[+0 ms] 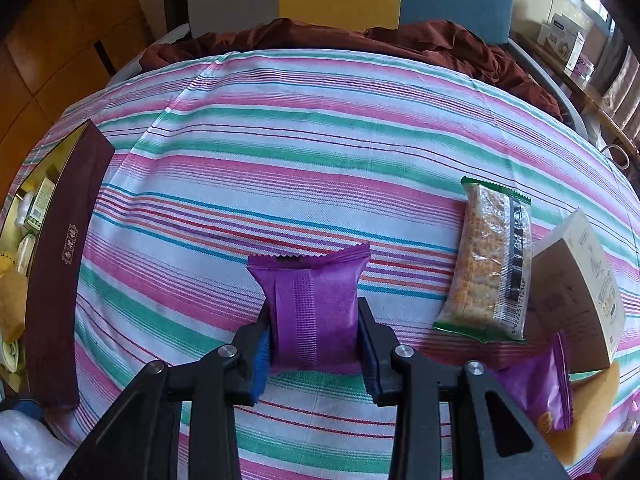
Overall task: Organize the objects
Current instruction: 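Carry the white bundle into the gold tray and open the left gripper while the right gripper holds the packet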
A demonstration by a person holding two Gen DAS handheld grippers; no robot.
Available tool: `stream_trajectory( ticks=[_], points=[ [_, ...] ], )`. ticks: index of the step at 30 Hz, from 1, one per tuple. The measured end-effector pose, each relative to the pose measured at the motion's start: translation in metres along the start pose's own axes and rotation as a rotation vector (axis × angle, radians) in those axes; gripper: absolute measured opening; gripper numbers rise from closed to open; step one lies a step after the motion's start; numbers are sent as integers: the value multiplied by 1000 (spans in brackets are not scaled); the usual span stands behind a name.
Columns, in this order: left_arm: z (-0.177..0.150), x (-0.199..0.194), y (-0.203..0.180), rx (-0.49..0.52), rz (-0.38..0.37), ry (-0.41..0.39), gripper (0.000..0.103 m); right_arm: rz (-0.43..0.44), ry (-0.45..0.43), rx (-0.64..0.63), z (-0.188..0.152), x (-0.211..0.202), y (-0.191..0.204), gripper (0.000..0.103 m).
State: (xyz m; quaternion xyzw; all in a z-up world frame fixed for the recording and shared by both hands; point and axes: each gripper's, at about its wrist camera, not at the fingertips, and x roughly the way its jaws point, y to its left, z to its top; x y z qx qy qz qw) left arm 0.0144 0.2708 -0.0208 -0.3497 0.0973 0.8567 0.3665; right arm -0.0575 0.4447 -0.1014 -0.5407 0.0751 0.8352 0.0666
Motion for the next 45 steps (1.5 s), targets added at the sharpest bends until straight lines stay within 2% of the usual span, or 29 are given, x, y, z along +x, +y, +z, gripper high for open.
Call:
stream_trajectory(
  ticks=[13,21,23,27,30,34,36,39,45],
  points=[
    [7,-30,47,-98,57,-38,41,-25,-14,-29,-2,-2,5,37],
    [0,-40,91,-172,100,-37,41,-34,-20,-40,0,1,5,37],
    [-1,-49,112,-217,110,-49,41,-37,-22,-43,0,1,6,37],
    [-9,-72,179,-388,128,-70,41,-49,-24,-50,-2,-1,9,37],
    [-24,-92,232,-536,146,-85,41,-57,-24,-57,-1,0,10,37],
    [-45,-107,275,-668,188,-95,41,-65,-24,-65,1,0,10,36],
    [-52,-107,284,-688,206,-87,41,-67,-24,-66,-1,-1,12,36],
    [-53,-96,284,-697,179,-67,41,-72,-24,-70,-1,-1,12,36],
    [-37,-52,272,-604,160,15,41,-72,-24,-70,0,0,12,37]
  ],
)
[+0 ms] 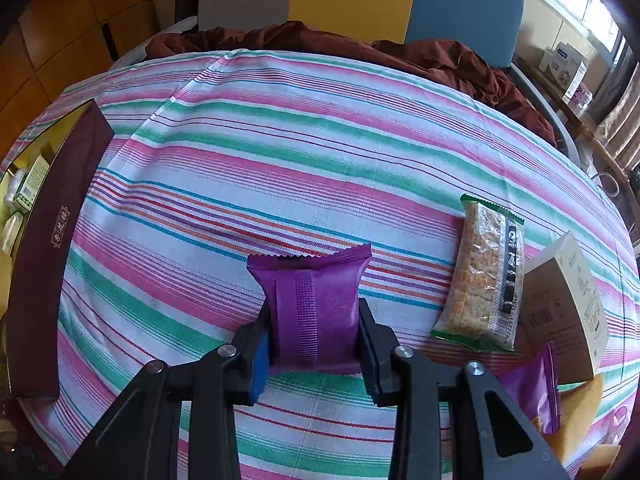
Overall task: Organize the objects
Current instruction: 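Carry the white bundle into the gold tray and open the left gripper while the right gripper holds the packet, then carry the purple snack packet into the gold tray and open the right gripper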
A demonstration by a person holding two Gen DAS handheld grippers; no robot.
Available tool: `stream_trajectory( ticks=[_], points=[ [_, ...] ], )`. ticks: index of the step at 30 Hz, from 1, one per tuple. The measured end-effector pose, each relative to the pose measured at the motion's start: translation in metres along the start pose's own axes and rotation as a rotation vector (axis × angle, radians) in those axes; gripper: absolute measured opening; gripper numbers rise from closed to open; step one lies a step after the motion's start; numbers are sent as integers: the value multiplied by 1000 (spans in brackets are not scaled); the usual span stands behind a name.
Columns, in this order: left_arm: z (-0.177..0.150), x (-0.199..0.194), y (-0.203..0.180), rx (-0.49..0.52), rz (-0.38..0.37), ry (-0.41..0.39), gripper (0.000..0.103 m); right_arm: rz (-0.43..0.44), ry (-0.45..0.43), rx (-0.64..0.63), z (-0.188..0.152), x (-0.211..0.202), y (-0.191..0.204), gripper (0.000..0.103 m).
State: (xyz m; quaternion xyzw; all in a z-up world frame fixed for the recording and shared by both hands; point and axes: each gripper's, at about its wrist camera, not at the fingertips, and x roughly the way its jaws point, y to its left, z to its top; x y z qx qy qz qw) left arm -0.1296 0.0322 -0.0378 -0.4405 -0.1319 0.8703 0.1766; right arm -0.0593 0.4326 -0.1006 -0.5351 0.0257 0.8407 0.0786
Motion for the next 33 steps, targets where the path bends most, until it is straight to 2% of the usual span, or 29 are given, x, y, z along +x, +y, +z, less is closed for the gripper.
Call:
stream_trajectory(
  ticks=[5,9,13,16,22,26,33],
  points=[
    [8,32,-13,79,41,54,41,-3,0,-6,2,2,-1,37],
    [10,55,-12,80,84,108,43,-6,-1,-13,4,3,0,37],
    [6,61,-8,65,102,122,47,-7,-2,-17,5,3,0,37],
    [4,55,-6,70,113,108,59,-8,-2,-16,5,3,0,37],
    [-2,26,1,64,140,50,59,-18,-8,-15,7,3,0,37],
    [-10,3,0,96,187,4,59,-21,-12,-9,7,4,0,36],
    [-29,-36,-7,185,215,-78,61,-20,8,38,12,-2,3,36]
  ],
)
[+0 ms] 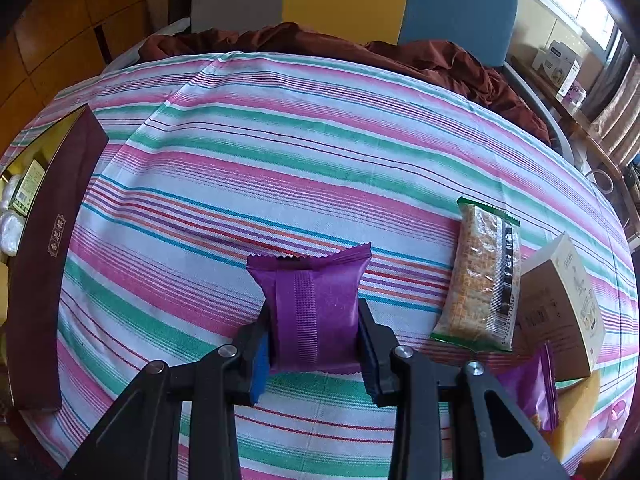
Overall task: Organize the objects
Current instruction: 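Carry the purple snack packet into the gold tray and open the right gripper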
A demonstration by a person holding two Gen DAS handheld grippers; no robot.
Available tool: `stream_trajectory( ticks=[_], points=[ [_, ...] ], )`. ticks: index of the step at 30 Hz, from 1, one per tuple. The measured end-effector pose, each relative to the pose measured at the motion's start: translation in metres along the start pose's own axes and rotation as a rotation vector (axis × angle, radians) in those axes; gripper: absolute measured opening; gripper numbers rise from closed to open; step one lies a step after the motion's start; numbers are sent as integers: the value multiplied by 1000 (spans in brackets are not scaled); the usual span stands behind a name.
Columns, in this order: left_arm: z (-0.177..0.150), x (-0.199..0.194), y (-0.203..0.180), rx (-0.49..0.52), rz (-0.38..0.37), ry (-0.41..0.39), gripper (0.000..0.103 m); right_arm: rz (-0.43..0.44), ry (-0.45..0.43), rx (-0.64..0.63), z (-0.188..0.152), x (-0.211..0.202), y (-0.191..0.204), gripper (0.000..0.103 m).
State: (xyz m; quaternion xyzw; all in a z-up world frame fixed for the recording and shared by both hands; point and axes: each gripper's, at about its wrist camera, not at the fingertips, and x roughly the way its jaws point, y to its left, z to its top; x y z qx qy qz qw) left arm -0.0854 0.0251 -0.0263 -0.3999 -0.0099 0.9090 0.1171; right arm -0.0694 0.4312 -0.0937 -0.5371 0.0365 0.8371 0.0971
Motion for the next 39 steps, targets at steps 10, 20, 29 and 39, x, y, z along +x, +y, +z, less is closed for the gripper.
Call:
stream_trajectory(
  ticks=[10,20,29,39],
  points=[
    [-10,-17,2,10,-15,-31,61,257,-179,-218,1,-93,115,36],
    [-17,-29,27,-51,2,-56,61,386,-84,-415,-28,-98,211,36],
    [-28,-32,43,-88,9,-47,62,438,59,-425,-39,-64,252,37],
    [-28,-33,39,-76,3,-50,65,579,110,-382,-45,-57,260,50]
  ],
)
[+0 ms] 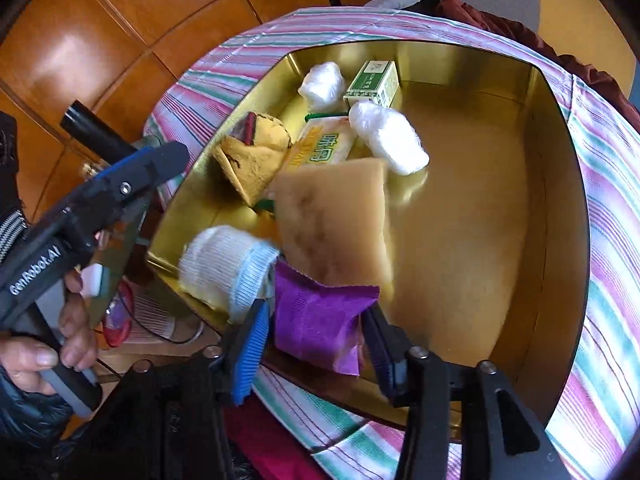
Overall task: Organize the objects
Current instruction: 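Carry the purple snack packet into the gold tray and open the right gripper, then move both grippers back toward the remaining items on the tablecloth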
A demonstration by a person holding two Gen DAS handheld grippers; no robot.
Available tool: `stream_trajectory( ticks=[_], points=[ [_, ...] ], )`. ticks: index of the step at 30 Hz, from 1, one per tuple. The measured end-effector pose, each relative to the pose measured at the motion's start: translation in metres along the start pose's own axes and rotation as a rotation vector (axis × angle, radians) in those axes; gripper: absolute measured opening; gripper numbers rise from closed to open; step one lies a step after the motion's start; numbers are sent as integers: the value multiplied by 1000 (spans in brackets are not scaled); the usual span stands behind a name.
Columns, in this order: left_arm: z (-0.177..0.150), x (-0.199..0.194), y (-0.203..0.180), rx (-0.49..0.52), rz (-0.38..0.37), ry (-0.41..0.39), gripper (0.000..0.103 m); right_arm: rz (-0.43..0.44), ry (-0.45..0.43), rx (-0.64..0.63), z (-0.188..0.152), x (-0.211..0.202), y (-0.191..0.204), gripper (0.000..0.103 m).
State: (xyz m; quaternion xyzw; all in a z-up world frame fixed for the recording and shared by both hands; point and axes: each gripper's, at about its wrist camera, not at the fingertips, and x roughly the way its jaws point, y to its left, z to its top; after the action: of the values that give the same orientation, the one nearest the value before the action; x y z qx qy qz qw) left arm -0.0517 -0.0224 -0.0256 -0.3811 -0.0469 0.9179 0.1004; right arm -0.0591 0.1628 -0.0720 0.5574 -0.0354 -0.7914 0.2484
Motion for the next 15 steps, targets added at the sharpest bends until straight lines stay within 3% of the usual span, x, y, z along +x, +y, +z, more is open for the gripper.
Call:
stream_trajectory(
  ticks=[7,15],
  points=[
    [1,-3,-6,16,0,-4,66,-12,-68,19,-4,-25,-3,51],
    [2,-14,-25,84,-7,-35,67,-114,-200,54,-10,-71,-18,51]
  ],
)
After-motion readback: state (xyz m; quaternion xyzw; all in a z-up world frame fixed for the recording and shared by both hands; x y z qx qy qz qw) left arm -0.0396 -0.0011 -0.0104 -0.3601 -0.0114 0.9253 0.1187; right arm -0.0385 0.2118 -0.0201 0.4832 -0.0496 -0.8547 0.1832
